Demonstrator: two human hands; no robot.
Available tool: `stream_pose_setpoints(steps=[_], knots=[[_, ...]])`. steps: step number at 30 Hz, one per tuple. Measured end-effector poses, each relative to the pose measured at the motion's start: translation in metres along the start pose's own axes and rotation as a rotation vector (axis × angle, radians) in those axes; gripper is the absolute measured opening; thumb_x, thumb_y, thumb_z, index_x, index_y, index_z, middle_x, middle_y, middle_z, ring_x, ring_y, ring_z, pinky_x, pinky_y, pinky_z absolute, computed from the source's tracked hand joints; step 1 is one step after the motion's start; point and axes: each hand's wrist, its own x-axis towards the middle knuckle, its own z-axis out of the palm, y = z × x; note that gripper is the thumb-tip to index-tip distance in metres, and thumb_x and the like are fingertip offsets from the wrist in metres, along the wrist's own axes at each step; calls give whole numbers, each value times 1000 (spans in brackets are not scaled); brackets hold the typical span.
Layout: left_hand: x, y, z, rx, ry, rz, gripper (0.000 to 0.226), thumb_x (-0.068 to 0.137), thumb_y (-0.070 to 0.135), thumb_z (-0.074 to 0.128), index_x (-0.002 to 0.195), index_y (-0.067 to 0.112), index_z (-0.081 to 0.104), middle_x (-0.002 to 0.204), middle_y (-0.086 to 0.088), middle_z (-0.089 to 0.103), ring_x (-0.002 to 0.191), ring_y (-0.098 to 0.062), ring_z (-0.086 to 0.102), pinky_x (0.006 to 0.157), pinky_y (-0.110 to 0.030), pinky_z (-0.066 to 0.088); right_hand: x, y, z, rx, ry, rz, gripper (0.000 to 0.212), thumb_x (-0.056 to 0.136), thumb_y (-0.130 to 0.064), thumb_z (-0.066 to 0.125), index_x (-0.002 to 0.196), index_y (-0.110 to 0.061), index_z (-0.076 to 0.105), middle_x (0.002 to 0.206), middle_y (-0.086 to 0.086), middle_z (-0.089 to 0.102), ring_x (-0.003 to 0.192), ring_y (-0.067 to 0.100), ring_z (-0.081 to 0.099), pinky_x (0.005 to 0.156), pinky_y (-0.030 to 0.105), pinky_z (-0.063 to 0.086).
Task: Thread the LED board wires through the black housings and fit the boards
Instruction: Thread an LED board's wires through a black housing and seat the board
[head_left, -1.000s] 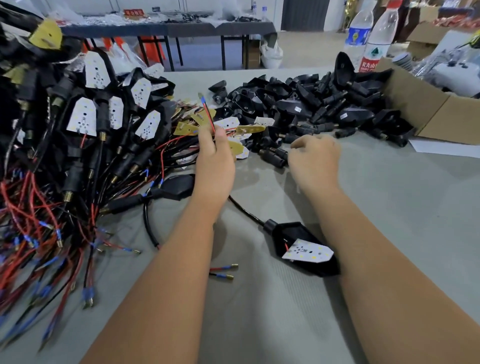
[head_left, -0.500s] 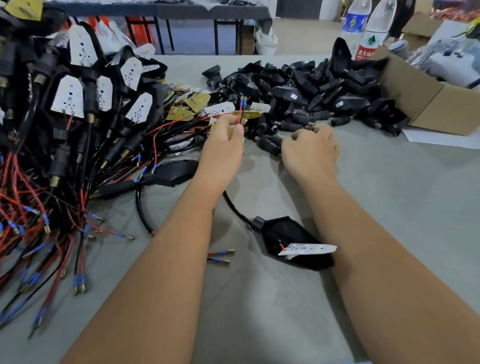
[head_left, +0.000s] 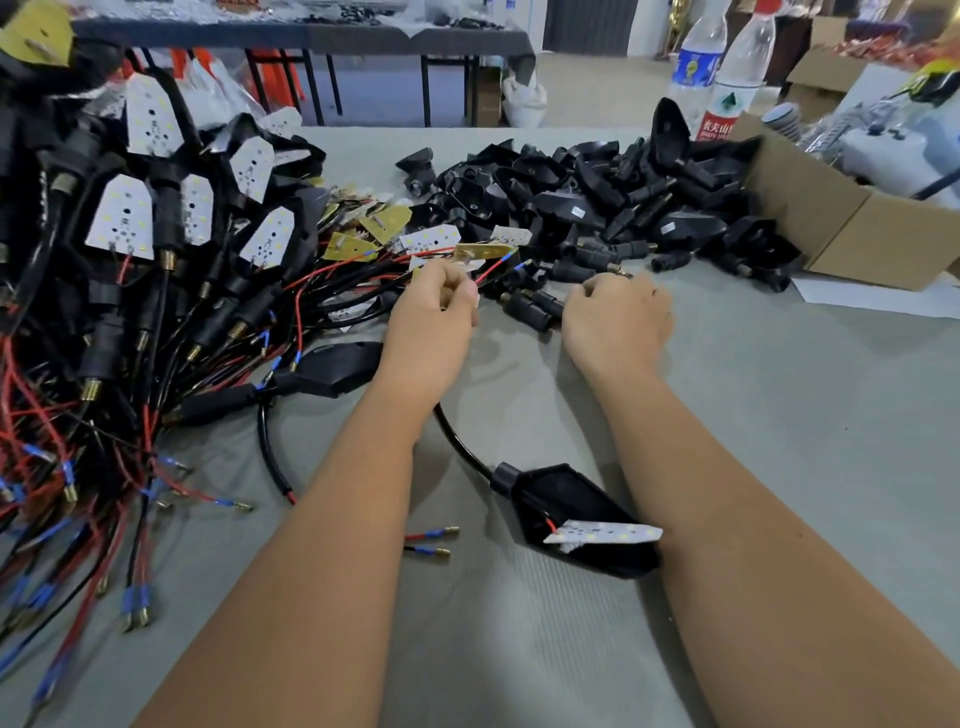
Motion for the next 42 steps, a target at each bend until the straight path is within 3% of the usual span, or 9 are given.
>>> stream_pose_setpoints(steps=[3, 7, 12, 15, 18, 23, 26, 32, 42], knots=[[1, 5, 3, 115, 68, 33, 24, 101, 13, 40, 83, 27, 48, 83, 5, 62, 81, -17, 56, 77, -34, 46, 3, 0, -1, 167, 35, -18, 19, 90, -20, 48, 83, -21, 66, 100, 7, 68, 99, 28, 58, 83, 36, 47], [6, 10, 16, 222, 98, 32, 16, 102, 10, 35, 100, 20, 47, 97, 1, 67, 95, -23, 58, 83, -38, 46, 2, -3, 1, 514, 39, 35, 18, 81, -26, 69, 69, -22, 55, 63, -13, 57, 67, 5, 55, 56, 19, 35], [3, 10, 22, 263, 39, 39, 13, 102, 15, 30, 99, 22, 41, 90, 6, 66, 74, -5, 56, 68, -28, 42, 2, -4, 0, 751, 144, 38, 28, 81, -19, 70, 73, -18, 43, 65, -11, 44, 54, 2, 42, 54, 10, 34], [2, 10, 19, 220, 11, 7, 13, 96, 16, 37, 94, 22, 48, 84, 0, 69, 77, -12, 63, 75, -34, 50, 2, -2, -4, 883, 126, 30, 25, 80, -14, 70, 86, -24, 48, 73, -13, 60, 62, -7, 53, 59, 7, 39], [0, 13, 17, 164, -8, -44, 16, 88, 16, 39, 87, 23, 54, 74, -2, 70, 83, -24, 65, 86, -47, 52, 5, -2, -5, 1013, 85, 54, 19, 82, -15, 71, 92, -24, 58, 82, -9, 70, 76, 2, 64, 71, 15, 47], [-4, 16, 16, 125, -23, -27, 16, 83, 17, 41, 81, 24, 54, 61, 1, 63, 67, -19, 58, 82, -49, 52, 7, -7, -7, 1501, -113, 213, 9, 93, -5, 60, 93, -13, 56, 92, 8, 71, 77, 13, 63, 62, 15, 49], [-5, 16, 16, 93, -36, 25, 14, 91, 15, 48, 81, 23, 55, 57, 2, 60, 61, -17, 53, 74, -47, 52, 7, -8, -8, 1712, -282, 295, 11, 98, 0, 49, 92, -10, 48, 93, 17, 67, 85, 26, 67, 73, 28, 56], [-3, 13, 15, -47, -9, 51, 18, 94, 14, 61, 78, 19, 54, 63, -3, 56, 62, -19, 48, 62, -33, 42, 0, -12, -13, 1890, -508, 360, 15, 102, -8, 41, 113, 1, 47, 92, 25, 65, 80, 30, 68, 70, 34, 61], [4, 5, 13, -129, 34, 44, 19, 92, 17, 66, 76, 22, 57, 72, 3, 60, 67, -9, 52, 73, -31, 46, -6, -9, -15, 1939, -675, 381, 35, 104, -17, 35, 97, 9, 57, 91, 24, 68, 86, 28, 71, 74, 36, 59]])
